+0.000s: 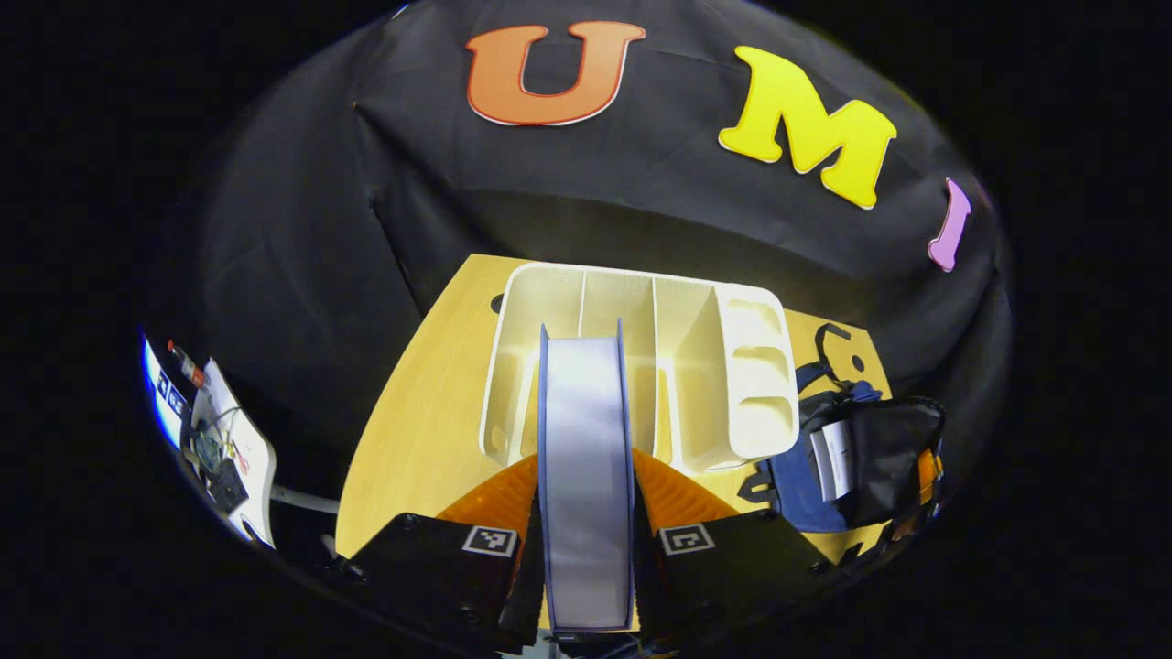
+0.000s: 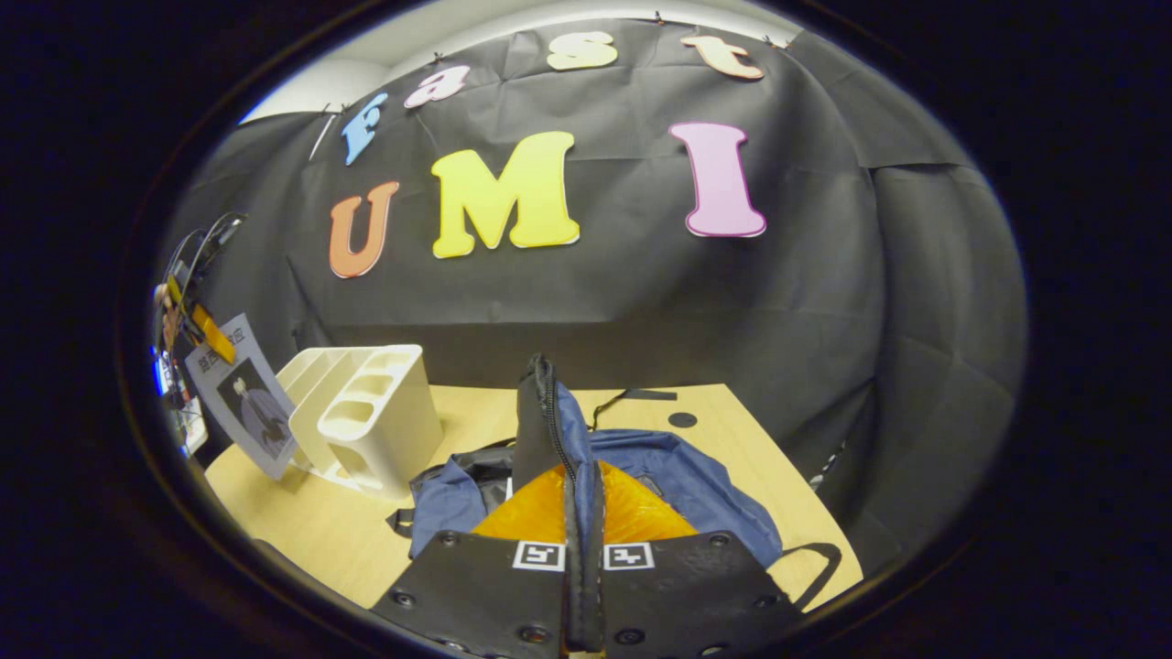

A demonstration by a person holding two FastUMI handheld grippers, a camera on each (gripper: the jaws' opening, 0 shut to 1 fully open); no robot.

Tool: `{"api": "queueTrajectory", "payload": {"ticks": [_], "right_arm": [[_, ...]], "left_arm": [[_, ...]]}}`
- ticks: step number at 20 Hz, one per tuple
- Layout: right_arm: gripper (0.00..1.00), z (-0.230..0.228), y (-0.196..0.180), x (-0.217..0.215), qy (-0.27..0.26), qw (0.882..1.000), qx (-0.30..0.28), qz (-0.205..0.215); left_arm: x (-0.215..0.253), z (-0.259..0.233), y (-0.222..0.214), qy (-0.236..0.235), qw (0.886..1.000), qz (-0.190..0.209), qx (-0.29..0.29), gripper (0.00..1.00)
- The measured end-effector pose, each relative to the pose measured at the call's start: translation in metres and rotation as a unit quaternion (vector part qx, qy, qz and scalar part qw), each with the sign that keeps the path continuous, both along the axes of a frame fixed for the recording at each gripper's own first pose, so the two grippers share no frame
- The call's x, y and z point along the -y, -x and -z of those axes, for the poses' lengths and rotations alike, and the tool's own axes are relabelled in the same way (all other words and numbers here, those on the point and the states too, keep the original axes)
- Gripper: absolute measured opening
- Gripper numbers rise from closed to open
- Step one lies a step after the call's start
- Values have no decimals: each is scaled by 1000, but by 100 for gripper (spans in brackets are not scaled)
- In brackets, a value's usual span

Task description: Open the schoolbag, grab two books from the bookshelf and put them into the schoolbag.

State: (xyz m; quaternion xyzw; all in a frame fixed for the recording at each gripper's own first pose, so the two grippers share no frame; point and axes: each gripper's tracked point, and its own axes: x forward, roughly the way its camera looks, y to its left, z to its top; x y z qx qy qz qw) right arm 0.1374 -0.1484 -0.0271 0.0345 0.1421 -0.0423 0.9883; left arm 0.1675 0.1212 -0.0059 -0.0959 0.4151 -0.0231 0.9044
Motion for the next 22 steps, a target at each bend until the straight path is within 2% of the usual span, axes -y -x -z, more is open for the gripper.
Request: {"api": "queueTrajectory", "payload": {"ticks": [4,9,14,17,22], "right_arm": [[1,0,1,-5,3,1000,-4,3],[1,1,1,-13,12,1000,-12,9],[0,-4,2,-20,20,1000,-16,13],[1,-5,0,-20,22,999,-18,15],[1,-12,0,-16,23,999,-16,18]], "left_arm": [[-2,18,40,89,996,-23,7,42],[9,44,69,133,991,-19,-4,42],[40,46,87,184,983,6,5,42],[85,43,87,246,969,34,8,42],[154,49,84,323,943,80,-11,42]]}}
